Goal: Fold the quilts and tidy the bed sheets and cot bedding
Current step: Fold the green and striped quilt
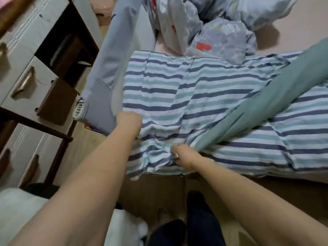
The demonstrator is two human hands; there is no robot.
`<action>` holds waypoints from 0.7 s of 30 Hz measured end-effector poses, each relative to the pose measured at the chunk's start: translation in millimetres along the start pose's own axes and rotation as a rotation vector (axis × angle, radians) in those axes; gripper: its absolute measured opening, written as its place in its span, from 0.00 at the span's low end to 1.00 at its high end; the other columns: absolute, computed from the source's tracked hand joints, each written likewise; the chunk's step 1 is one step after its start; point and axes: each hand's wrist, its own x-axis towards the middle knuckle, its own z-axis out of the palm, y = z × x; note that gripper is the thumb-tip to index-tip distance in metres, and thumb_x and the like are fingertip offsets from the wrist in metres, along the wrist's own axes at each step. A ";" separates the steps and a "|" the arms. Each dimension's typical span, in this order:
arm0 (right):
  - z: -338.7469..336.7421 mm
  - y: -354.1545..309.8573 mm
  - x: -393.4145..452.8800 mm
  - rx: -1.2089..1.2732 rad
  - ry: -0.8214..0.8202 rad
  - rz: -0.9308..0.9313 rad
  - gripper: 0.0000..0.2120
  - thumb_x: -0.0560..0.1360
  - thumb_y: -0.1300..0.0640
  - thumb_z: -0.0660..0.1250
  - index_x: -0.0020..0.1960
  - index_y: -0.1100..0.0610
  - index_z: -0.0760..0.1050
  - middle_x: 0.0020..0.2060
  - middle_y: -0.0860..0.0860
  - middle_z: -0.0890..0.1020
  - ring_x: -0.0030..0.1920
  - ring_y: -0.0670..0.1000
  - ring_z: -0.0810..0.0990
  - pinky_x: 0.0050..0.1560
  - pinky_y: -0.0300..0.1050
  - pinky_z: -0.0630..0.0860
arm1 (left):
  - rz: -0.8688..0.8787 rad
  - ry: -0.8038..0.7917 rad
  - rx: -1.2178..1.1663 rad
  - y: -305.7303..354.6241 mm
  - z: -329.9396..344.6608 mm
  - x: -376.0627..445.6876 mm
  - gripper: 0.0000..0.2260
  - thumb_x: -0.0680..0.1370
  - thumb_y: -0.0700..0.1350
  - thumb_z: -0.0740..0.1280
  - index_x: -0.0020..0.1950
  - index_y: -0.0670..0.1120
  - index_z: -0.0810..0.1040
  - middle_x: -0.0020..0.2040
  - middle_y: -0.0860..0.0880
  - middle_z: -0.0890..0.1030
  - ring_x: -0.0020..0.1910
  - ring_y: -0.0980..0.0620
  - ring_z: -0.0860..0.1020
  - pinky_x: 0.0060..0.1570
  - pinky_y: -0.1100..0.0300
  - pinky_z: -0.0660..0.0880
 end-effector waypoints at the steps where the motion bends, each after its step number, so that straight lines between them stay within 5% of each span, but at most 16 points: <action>1: -6.0 10.2 -4.8 0.066 0.026 -0.019 0.19 0.77 0.59 0.63 0.67 0.57 0.68 0.64 0.57 0.73 0.63 0.59 0.73 0.60 0.49 0.71 | 0.026 0.024 -0.040 10.2 -10.1 2.1 0.12 0.79 0.42 0.59 0.62 0.45 0.74 0.61 0.46 0.76 0.57 0.45 0.76 0.53 0.52 0.72; 5: -51.7 61.7 -37.6 0.193 0.374 -0.005 0.16 0.78 0.56 0.63 0.65 0.55 0.71 0.60 0.53 0.76 0.59 0.55 0.76 0.56 0.48 0.73 | 0.145 0.103 -0.225 69.9 -62.7 7.4 0.08 0.80 0.42 0.58 0.57 0.45 0.73 0.59 0.46 0.76 0.54 0.44 0.75 0.46 0.53 0.69; 12: -123.1 214.0 -118.5 0.359 0.686 0.382 0.14 0.77 0.59 0.63 0.62 0.60 0.74 0.58 0.56 0.78 0.58 0.57 0.77 0.58 0.50 0.72 | 0.426 0.208 -0.507 217.5 -175.3 20.0 0.19 0.79 0.52 0.62 0.67 0.46 0.72 0.66 0.45 0.73 0.64 0.43 0.72 0.57 0.50 0.71; 21: -209.9 405.1 -105.6 0.088 0.531 0.360 0.23 0.74 0.66 0.61 0.68 0.57 0.68 0.64 0.55 0.71 0.64 0.57 0.70 0.61 0.51 0.70 | 0.396 0.173 -0.571 375.6 -276.2 114.0 0.24 0.75 0.57 0.67 0.66 0.45 0.70 0.64 0.43 0.73 0.63 0.42 0.72 0.57 0.50 0.71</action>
